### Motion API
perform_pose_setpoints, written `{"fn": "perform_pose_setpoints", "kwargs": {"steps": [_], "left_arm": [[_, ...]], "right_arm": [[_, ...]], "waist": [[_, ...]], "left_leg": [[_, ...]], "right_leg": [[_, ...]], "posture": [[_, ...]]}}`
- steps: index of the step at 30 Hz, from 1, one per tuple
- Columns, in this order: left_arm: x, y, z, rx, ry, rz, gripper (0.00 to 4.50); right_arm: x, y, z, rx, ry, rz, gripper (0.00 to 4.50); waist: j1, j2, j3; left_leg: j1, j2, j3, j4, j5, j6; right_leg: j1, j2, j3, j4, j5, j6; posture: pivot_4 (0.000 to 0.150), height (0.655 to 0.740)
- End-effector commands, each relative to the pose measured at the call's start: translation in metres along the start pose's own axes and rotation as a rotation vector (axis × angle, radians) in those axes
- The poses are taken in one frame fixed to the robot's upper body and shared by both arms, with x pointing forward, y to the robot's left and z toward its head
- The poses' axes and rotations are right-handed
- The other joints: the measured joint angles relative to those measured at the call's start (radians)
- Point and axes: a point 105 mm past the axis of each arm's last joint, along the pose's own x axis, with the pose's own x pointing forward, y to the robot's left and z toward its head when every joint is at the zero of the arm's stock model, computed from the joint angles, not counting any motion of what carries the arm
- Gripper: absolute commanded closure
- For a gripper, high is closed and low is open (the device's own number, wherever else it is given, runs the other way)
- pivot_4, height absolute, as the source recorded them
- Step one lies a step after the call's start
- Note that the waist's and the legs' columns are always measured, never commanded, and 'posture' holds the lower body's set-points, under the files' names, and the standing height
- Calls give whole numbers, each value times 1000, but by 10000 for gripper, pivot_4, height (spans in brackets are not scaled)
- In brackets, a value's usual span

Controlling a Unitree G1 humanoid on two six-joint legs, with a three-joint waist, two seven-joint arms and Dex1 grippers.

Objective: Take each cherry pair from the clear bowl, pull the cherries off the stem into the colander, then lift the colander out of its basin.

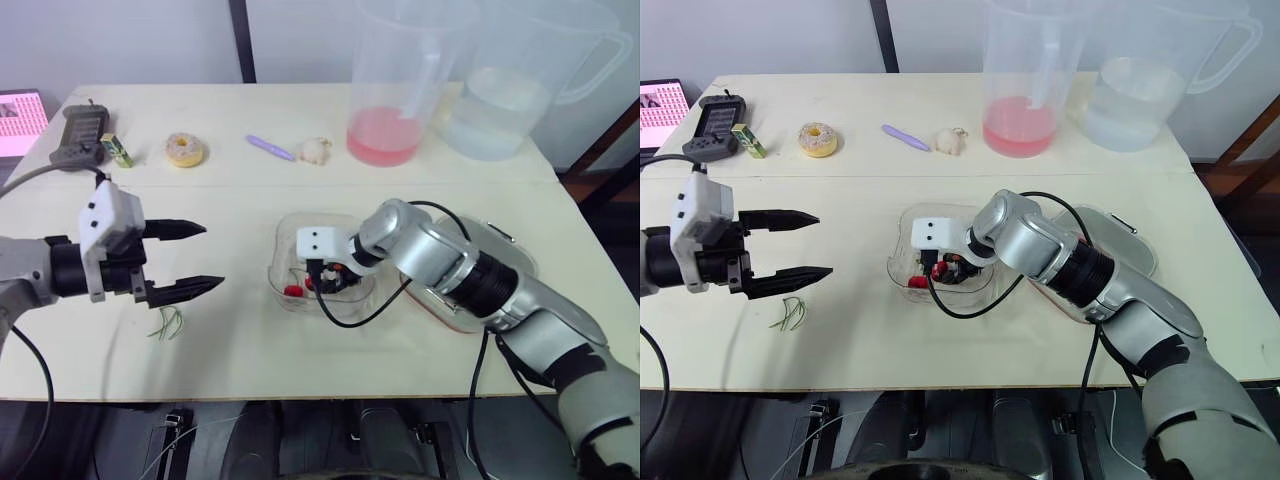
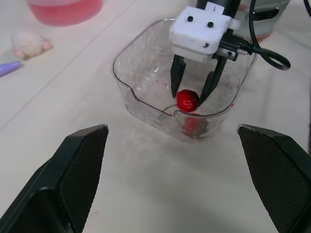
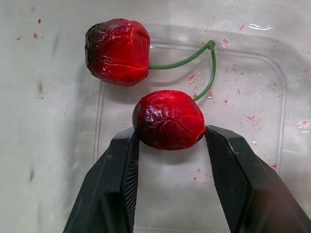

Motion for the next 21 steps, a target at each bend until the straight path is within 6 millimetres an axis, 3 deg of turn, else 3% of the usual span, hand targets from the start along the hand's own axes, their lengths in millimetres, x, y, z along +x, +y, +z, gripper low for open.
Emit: {"fn": "perform_pose_setpoints", "kwargs": {"steps": [1, 21], "left_arm": [[-2, 3, 6, 40, -9, 12, 0], [2, 3, -5, 14, 12, 22, 0]], "right_arm": [[-3, -1, 7, -14, -30, -16, 23011], [2, -1, 19, -24, -82, -25, 23011]], "waist": [[0, 0, 0], [0, 0, 0]], "left_leg": [[0, 0, 0, 0, 0, 0], [0, 0, 0, 0, 0, 0]], "right_leg": [[0, 0, 0, 0, 0, 0], [0, 0, 0, 0, 0, 0]], "posture": [[1500, 7400], [1500, 7400]]}}
